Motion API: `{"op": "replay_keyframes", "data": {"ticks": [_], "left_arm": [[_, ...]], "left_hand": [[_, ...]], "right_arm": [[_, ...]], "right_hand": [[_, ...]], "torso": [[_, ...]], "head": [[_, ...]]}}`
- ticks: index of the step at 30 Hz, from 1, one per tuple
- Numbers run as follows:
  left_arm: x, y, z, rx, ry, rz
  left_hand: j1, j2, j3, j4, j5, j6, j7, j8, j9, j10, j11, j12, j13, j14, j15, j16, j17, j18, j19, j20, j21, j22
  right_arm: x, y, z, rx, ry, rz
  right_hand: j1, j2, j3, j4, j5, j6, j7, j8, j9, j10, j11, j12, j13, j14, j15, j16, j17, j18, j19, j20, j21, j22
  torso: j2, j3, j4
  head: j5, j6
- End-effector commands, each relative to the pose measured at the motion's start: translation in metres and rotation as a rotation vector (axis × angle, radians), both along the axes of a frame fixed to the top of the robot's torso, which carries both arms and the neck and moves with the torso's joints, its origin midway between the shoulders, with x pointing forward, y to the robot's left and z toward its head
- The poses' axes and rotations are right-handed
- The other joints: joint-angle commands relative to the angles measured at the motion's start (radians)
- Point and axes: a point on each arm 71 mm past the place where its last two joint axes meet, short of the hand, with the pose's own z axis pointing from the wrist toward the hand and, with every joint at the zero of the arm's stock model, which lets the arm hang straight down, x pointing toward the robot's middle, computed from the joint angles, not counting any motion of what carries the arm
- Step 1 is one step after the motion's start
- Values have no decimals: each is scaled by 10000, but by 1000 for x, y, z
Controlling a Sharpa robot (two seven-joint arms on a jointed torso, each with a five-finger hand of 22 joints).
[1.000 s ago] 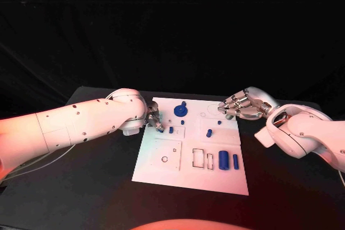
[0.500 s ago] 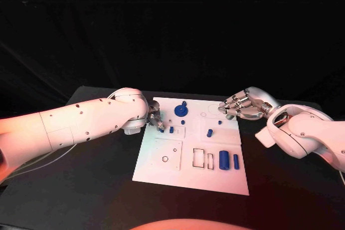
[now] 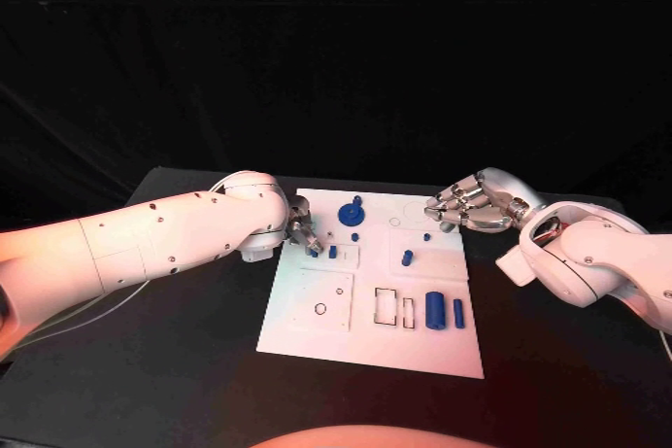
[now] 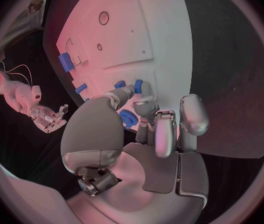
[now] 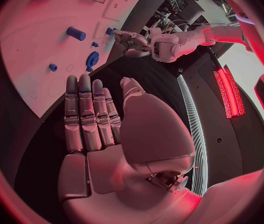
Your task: Assemble the parts on the task board
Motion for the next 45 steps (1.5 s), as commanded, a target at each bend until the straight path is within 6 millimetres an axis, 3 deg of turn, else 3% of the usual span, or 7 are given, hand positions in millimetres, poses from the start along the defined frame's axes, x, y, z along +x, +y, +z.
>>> {"op": "replay_keyframes", "data": {"ticks": [1, 14, 21, 35, 37, 39, 45], "left_arm": [[-1, 0, -3, 199, 219, -114], [0, 4, -2, 102, 27, 67], [0, 6, 2, -271, -390, 369], [3, 7, 18, -3068, -1450, 2016], [3, 6, 20, -3492, -1744, 1978], [4, 2, 24, -3990, -2185, 1729], [7, -15, 39, -5455, -4476, 14]], "left_hand": [[-124, 15, -268, 134, 4, 149, -58, 67, -69, -29, 72, 40, 22, 801, -49, 15, 1723, -189, 63, -4, 27, 13], [-529, -118, -2067, 1061, -40, 287, -33, 84, -422, -38, 97, 76, 84, 801, -33, 14, 1724, -190, 77, -5, 1, 11], [-327, 0, -3122, 1495, -32, 297, -43, 82, -601, -67, 103, 39, 59, 801, -46, 13, 1726, -186, 80, -13, -19, 0], [107, 285, -4893, 1618, 25, -486, 344, -239, -1070, -1594, 442, -2456, -2686, 770, 228, -50, 1651, 217, -1176, 197, -1365, -2100], [298, 354, -5133, 1611, 29, -758, 481, -329, -1157, -1911, 584, -2664, -2816, 645, 344, -301, 1356, 375, -1751, 265, -2001, -3007], [867, 484, -5212, 1530, 36, -1253, 746, -519, -1288, -2650, 831, -3106, -3063, -365, 555, -2337, -946, 689, -3048, 418, -3414, -4930], [3544, 554, -4406, 661, 90, -1820, 1138, -873, -1705, -4009, 1136, -4174, -3829, -1288, 863, -3997, -2743, 719, -3332, 696, -4023, -5309]], "right_arm": [[-1, 1, 0, -31, 33, 123], [-1, 0, 0, -30, 19, 87], [-1, -1, 0, -29, 11, 76], [1, -1, -1, 8, 25, 23], [1, -1, -1, 8, 29, 19], [0, -1, -1, 10, 28, 11], [0, -1, -2, 27, 8, 6]], "right_hand": [[-27, 69, -46, 25, 68, -74, 0, -23, 1, -77, -3, 60, -13, 24, -11, -67, -9, 123, 46, 5, -55, -12], [-43, 52, -62, 31, 88, -90, 10, -30, -2, -94, 7, 58, -18, 11, -5, -78, -11, 120, 42, 7, -64, -23], [-43, 52, -62, 31, 88, -90, 10, -30, -2, -94, 7, 58, -18, 11, -5, -78, -11, 120, 42, 7, -64, -23], [-75, 38, -85, 46, 104, -107, 23, -36, -5, -111, 20, 58, -24, -5, 5, -91, -15, 117, 36, 12, -76, -38], [-75, 38, -85, 46, 104, -107, 23, -36, -5, -111, 20, 58, -24, -5, 5, -91, -15, 117, 36, 12, -76, -38], [-78, 41, -86, 48, 111, -108, 23, -37, -5, -113, 21, 60, -25, -6, 6, -93, -15, 117, 36, 13, -79, -41], [-51, 54, -73, 34, 137, -123, 25, -42, -7, -130, 21, 59, -30, -18, 10, -104, -18, 116, 32, 15, -88, -52]], "torso": [[-5, 4, 9], [-3, -4, 8], [1, -5, 4], [-6, -11, 5], [-1, -11, 4], [0, -11, 4], [3, -24, 3]], "head": [[-3, -2], [-3, 24], [-7, 42], [-16, 52], [-37, 70], [-76, 66], [-140, 81]]}}
